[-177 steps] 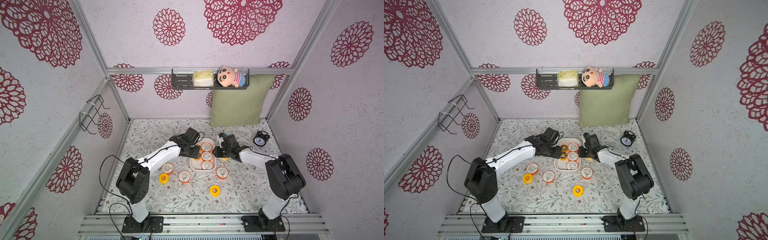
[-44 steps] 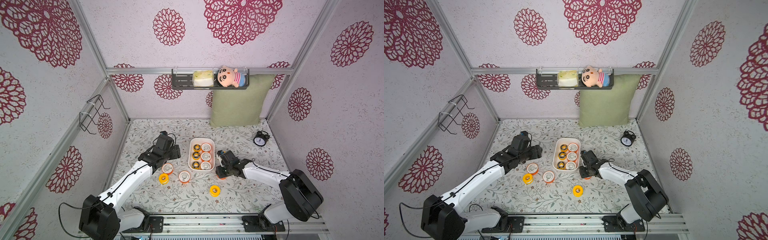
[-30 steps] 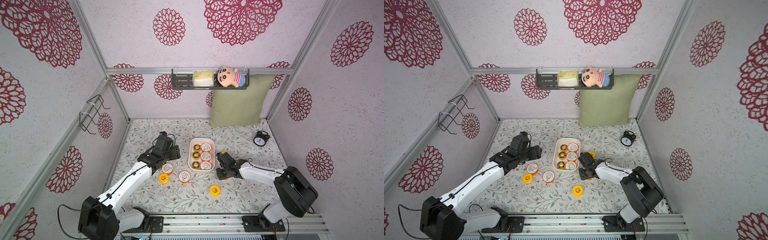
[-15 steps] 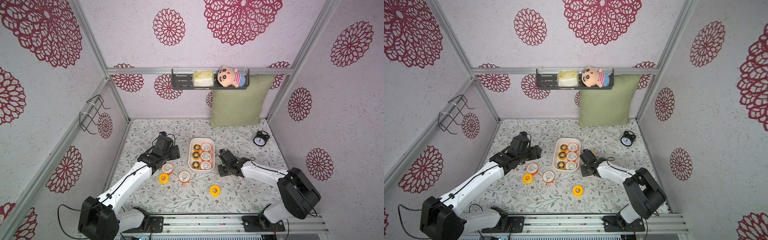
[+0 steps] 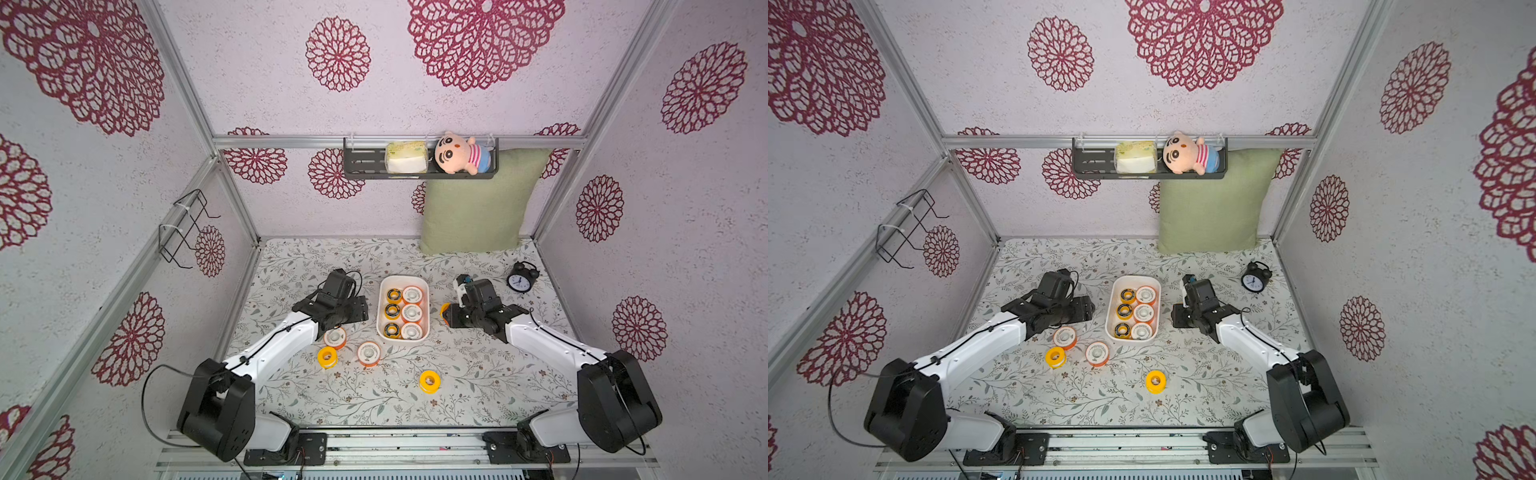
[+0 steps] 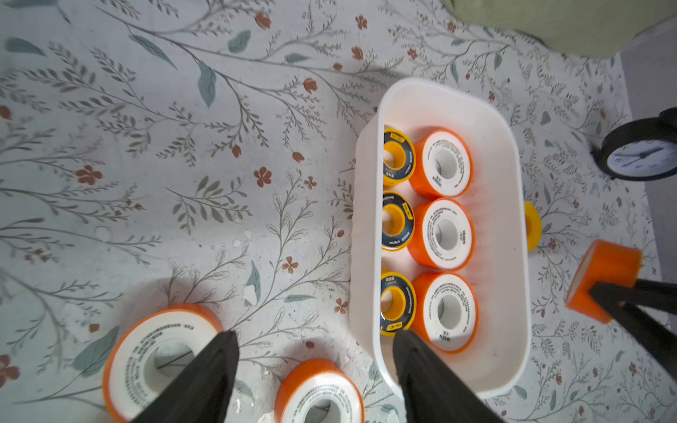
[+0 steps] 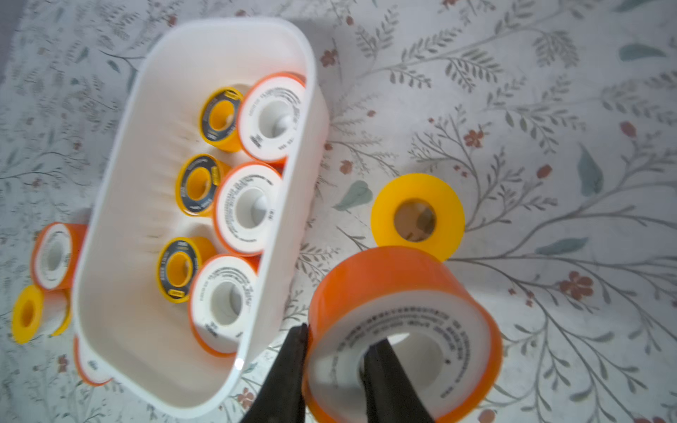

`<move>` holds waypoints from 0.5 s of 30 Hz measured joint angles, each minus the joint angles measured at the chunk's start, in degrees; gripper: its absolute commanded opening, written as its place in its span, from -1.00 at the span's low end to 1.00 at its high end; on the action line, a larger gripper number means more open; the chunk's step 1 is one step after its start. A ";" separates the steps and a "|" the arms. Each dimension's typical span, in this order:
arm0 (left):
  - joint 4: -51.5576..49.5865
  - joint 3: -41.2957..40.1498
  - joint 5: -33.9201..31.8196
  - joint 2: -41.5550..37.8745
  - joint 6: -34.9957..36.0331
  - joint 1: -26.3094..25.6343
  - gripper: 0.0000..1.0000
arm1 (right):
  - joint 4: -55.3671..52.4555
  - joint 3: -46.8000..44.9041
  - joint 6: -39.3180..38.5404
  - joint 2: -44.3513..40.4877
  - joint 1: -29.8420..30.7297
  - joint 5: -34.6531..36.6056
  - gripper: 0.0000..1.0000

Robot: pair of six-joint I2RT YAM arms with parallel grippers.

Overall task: Put the sealing tape into the storage box
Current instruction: Pick up the sealing tape at the center of the board.

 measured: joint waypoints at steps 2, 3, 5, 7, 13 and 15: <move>1.20 0.33 2.12 2.97 -0.04 0.00 0.31 | 0.72 2.27 -0.02 0.46 0.00 -1.88 -0.58; 1.86 0.42 2.99 4.00 -0.02 0.00 0.28 | 1.20 3.43 -0.04 0.90 0.02 -2.78 -0.58; 3.23 0.57 4.85 5.88 0.02 0.00 0.23 | 1.86 5.81 -0.07 2.08 0.07 -4.50 -0.58; 4.48 0.66 6.56 7.04 0.09 0.00 0.16 | 2.32 7.93 -0.28 3.65 0.13 -5.44 -0.58; 7.82 1.62 10.64 10.27 0.52 -0.02 -0.08 | 2.10 13.40 -0.92 9.09 0.83 -7.72 -0.58; 8.59 1.64 11.82 11.04 0.81 -0.09 -0.14 | 1.62 15.15 -1.31 10.86 1.27 -7.96 -0.58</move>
